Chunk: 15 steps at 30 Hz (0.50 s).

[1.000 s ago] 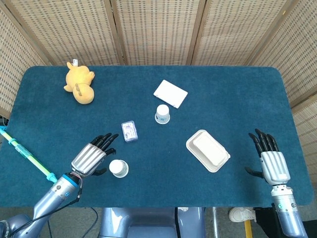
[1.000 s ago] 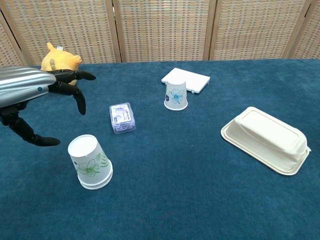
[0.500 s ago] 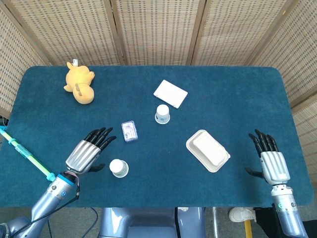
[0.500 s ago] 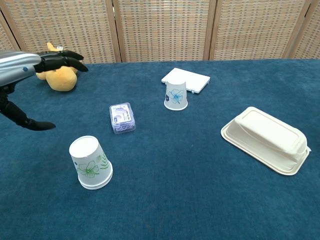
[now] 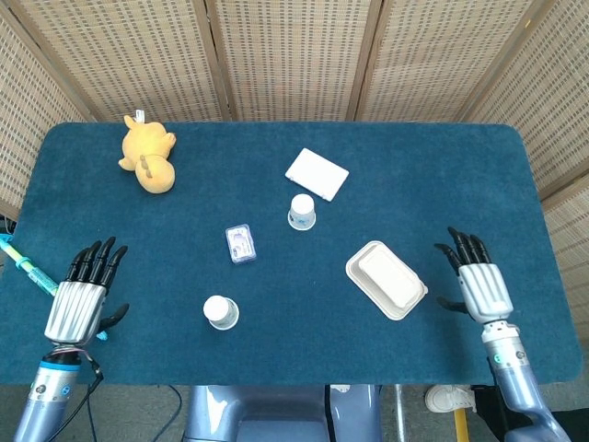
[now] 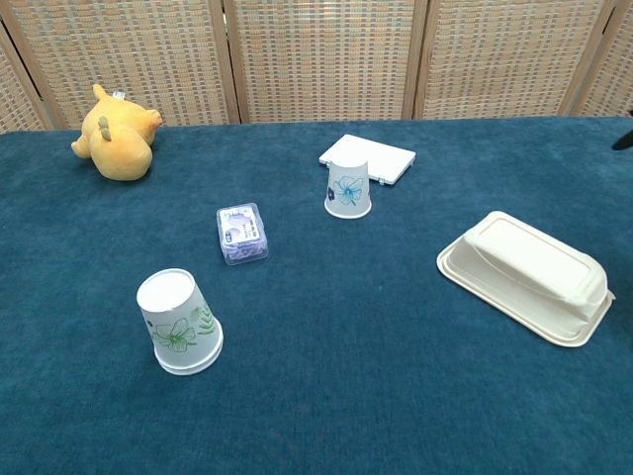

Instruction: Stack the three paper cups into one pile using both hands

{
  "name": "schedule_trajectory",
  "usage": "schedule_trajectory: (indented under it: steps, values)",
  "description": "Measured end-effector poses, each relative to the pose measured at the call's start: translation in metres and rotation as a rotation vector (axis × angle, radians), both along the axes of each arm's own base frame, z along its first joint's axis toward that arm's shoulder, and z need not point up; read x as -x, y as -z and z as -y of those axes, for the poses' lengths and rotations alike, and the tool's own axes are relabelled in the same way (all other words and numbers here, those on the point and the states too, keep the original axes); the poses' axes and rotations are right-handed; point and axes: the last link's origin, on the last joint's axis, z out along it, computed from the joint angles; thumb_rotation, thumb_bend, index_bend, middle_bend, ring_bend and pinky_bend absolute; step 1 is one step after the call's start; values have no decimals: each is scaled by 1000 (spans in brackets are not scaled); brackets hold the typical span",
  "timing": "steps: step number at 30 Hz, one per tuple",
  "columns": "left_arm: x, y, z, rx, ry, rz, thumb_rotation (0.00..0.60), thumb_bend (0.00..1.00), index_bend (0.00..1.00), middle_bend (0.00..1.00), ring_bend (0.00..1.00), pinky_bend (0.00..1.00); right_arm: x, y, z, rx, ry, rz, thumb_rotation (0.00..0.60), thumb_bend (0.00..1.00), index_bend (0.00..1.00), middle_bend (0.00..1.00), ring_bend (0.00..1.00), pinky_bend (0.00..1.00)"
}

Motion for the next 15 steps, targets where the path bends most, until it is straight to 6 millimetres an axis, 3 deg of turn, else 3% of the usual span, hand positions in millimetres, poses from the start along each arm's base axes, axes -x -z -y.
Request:
schedule_trajectory:
  steps: [15]
  values:
    - [14,-6,-11,16,-55,34,600,219,59,0,0,96,-98,59,117,-108,-84,8,600,161,271,8,0,105]
